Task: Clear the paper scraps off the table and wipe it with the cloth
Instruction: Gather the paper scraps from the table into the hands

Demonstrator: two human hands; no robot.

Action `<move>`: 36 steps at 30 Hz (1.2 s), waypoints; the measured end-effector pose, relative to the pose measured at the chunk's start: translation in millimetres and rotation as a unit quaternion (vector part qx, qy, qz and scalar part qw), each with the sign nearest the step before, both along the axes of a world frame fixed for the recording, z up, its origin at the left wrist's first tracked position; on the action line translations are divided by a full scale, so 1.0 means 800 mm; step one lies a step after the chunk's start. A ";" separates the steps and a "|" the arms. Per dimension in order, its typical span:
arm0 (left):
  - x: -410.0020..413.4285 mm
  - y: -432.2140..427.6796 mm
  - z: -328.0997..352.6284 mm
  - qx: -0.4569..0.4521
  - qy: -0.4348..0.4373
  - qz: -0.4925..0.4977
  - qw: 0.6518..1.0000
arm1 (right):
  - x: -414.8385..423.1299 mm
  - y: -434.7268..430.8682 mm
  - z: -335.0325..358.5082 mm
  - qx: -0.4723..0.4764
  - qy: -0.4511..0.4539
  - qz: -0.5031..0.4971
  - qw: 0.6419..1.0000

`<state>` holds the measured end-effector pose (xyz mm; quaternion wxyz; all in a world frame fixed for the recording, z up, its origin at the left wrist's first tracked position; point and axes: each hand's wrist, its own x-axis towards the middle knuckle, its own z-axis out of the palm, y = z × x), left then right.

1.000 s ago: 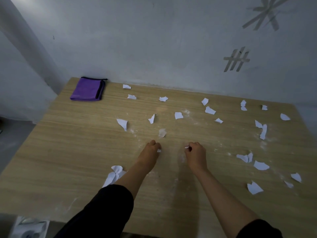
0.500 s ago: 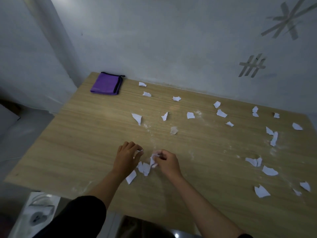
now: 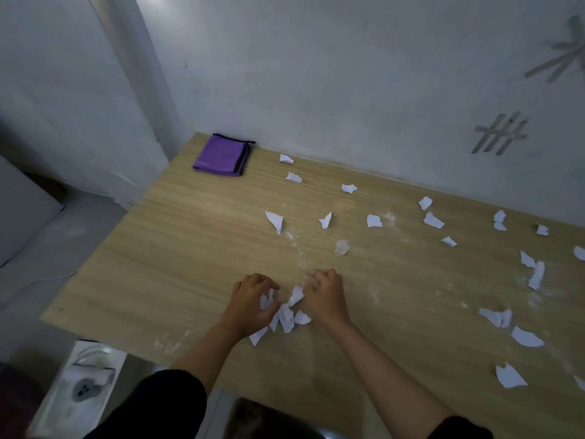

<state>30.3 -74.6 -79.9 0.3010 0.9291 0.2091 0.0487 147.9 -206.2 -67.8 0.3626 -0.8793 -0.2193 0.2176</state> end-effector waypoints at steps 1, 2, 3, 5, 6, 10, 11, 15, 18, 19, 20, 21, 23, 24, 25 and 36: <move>0.004 0.003 0.001 -0.004 0.002 0.001 1.000 | 0.015 0.000 0.002 -0.010 -0.024 -0.012 1.000; 0.010 0.006 0.000 -0.005 0.006 0.000 1.000 | 0.032 0.001 0.003 -0.026 -0.046 -0.020 0.998; 0.017 0.010 0.000 0.001 0.012 -0.004 1.000 | 0.051 0.002 0.003 -0.044 -0.066 -0.020 0.997; 0.036 0.020 0.001 0.011 0.030 -0.002 0.999 | 0.085 0.004 0.001 -0.082 -0.085 -0.004 0.993; 0.047 0.024 0.001 0.012 0.040 0.005 0.999 | 0.098 0.005 -0.001 -0.096 -0.079 0.007 0.992; 0.097 0.043 0.005 0.014 0.070 0.050 0.996 | 0.132 0.009 -0.017 -0.120 -0.055 0.023 0.991; 0.108 0.048 0.008 0.007 0.072 0.064 0.995 | 0.137 0.010 -0.022 -0.132 -0.071 0.028 0.988; 0.151 0.069 0.011 0.008 0.080 0.059 0.995 | 0.146 0.018 -0.030 -0.144 -0.126 0.027 0.981; 0.169 0.084 0.003 0.024 0.097 0.031 0.994 | 0.147 0.031 -0.025 -0.129 -0.157 0.044 0.978; 0.173 0.089 0.000 0.021 0.092 0.026 0.995 | 0.149 0.037 -0.026 -0.121 -0.169 0.052 0.977; 0.177 0.093 -0.003 0.014 0.078 0.021 0.997 | 0.151 0.044 -0.027 -0.114 -0.175 0.056 0.976; 0.180 0.096 -0.006 0.003 0.055 0.017 0.998 | 0.154 0.051 -0.030 -0.108 -0.173 0.057 0.977; 0.185 0.104 -0.007 -0.011 0.019 0.023 1.000 | 0.162 0.064 -0.037 -0.094 -0.171 0.043 0.980; 0.188 0.109 -0.007 -0.013 0.009 0.025 1.000 | 0.165 0.071 -0.040 -0.076 -0.175 0.024 0.981; 0.193 0.115 -0.006 -0.016 0.000 0.027 1.000 | 0.170 0.077 -0.040 -0.045 -0.179 -0.004 0.983; 0.288 0.187 0.003 0.006 0.013 -0.009 1.000 | 0.292 0.126 -0.022 -0.002 -0.142 -0.175 0.974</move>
